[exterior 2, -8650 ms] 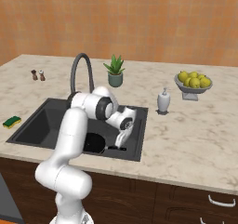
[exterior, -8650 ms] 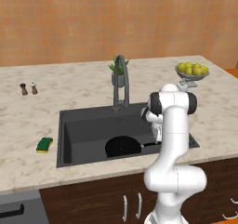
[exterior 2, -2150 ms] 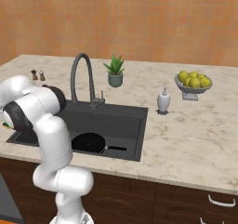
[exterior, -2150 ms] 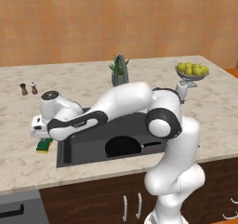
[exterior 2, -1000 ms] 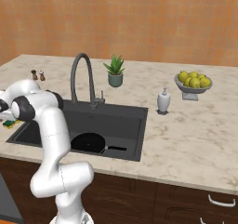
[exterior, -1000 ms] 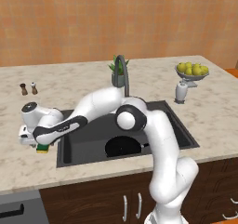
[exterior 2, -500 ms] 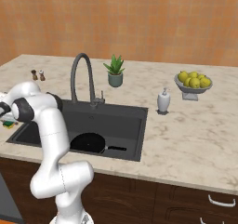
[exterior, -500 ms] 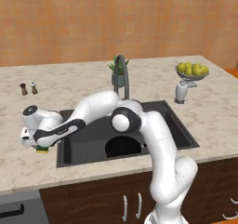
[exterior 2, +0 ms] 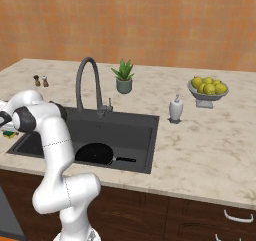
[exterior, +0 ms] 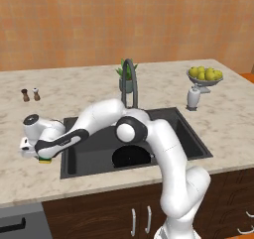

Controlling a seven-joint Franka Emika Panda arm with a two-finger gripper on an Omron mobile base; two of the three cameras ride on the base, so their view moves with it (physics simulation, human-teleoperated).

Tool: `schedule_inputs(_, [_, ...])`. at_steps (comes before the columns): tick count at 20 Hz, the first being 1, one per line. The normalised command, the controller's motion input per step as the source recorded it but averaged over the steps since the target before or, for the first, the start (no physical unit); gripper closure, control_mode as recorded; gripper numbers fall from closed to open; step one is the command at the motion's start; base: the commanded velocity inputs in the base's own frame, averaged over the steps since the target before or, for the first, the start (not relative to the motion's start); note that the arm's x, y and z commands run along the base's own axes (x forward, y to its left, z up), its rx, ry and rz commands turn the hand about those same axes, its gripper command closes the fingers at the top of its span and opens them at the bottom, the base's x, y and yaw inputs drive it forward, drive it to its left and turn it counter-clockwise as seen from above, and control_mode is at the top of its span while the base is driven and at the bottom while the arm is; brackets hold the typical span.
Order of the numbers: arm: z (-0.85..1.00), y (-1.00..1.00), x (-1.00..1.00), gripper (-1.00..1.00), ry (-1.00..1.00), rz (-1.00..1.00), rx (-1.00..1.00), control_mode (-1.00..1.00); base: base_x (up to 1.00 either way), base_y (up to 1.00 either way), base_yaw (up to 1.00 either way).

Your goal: Pick the pan and sponge and place them into the sink. Then turn on the water.

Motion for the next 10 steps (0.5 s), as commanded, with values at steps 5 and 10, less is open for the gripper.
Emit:
schedule_inputs(5, [-0.55, -0.06, 0.0, 1.0, 0.0, 0.0, 0.01, -1.0, 0.0, 0.0, 0.0])
schedule_inputs(10, [-0.82, -0.38, -0.01, 1.0, 0.0, 0.0, 0.03, -1.0, 0.0, 0.0, 0.0])
